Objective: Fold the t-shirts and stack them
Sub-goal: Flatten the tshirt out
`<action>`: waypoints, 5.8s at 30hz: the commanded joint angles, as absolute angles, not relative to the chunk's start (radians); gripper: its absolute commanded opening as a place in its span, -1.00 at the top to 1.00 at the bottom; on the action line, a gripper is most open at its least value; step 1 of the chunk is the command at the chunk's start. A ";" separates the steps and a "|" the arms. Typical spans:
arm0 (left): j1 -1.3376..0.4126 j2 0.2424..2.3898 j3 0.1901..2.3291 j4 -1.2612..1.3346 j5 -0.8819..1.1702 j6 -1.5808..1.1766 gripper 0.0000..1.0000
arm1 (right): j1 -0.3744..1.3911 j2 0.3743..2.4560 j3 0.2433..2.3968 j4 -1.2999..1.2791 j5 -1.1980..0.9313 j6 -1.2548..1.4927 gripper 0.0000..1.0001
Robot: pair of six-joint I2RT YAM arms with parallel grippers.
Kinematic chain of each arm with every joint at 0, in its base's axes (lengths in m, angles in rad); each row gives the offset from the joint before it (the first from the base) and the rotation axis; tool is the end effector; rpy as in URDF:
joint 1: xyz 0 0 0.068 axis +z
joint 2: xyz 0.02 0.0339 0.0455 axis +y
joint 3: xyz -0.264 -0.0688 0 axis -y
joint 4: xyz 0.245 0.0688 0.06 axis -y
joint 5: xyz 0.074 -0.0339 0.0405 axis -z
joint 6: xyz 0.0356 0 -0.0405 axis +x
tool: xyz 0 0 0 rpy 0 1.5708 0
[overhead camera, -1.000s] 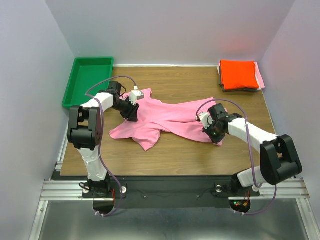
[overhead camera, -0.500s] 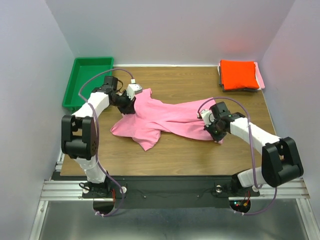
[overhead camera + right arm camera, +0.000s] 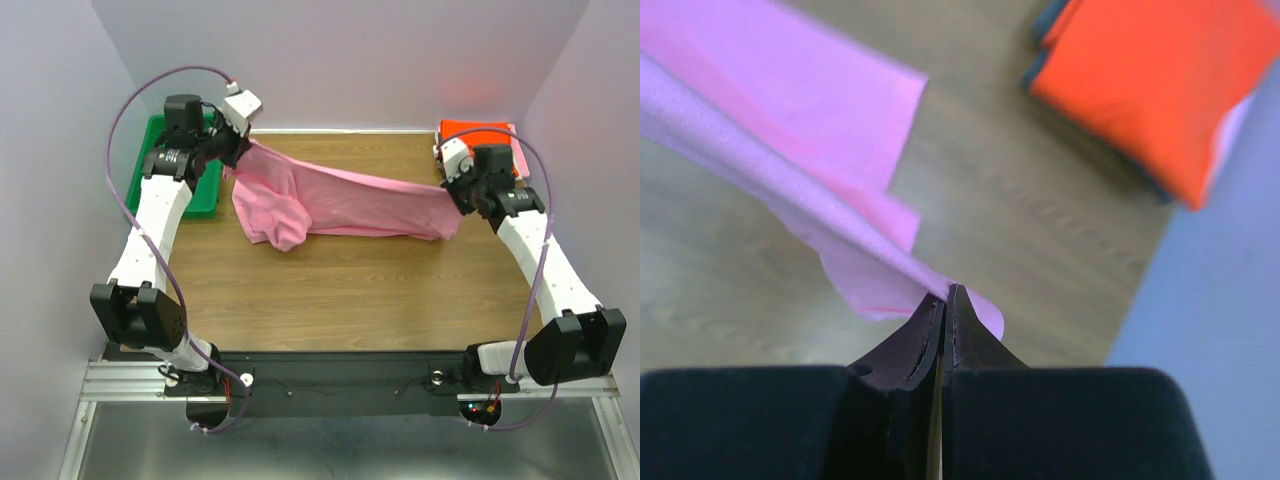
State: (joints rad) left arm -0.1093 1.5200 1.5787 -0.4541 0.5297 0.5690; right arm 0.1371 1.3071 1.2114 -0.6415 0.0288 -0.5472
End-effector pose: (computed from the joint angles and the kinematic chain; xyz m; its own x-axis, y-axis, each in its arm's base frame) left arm 0.3403 -0.0554 0.4111 -0.0221 0.4702 -0.8823 0.6761 0.6572 0.3333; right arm 0.2794 0.0375 0.3310 -0.5086 -0.5952 -0.6222 -0.4451 0.8003 -0.4017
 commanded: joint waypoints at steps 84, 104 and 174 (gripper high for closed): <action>0.003 1.123 1.045 -0.503 0.695 1.230 1.00 | 0.084 1.002 0.861 -0.266 -0.055 -0.977 0.99; -0.269 1.100 0.963 -0.870 0.725 1.086 0.18 | 0.086 0.939 0.913 -0.902 -0.239 -1.072 -0.64; -0.140 2.121 1.687 -0.376 0.371 0.488 -0.15 | -0.218 2.045 1.508 -0.623 -0.325 -0.453 -0.39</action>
State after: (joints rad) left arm -0.1482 2.1117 1.6077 -0.4007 0.3378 0.5182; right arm -0.2199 2.0190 1.4601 -0.6277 -0.2737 -0.4957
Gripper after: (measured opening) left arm 0.575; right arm 0.705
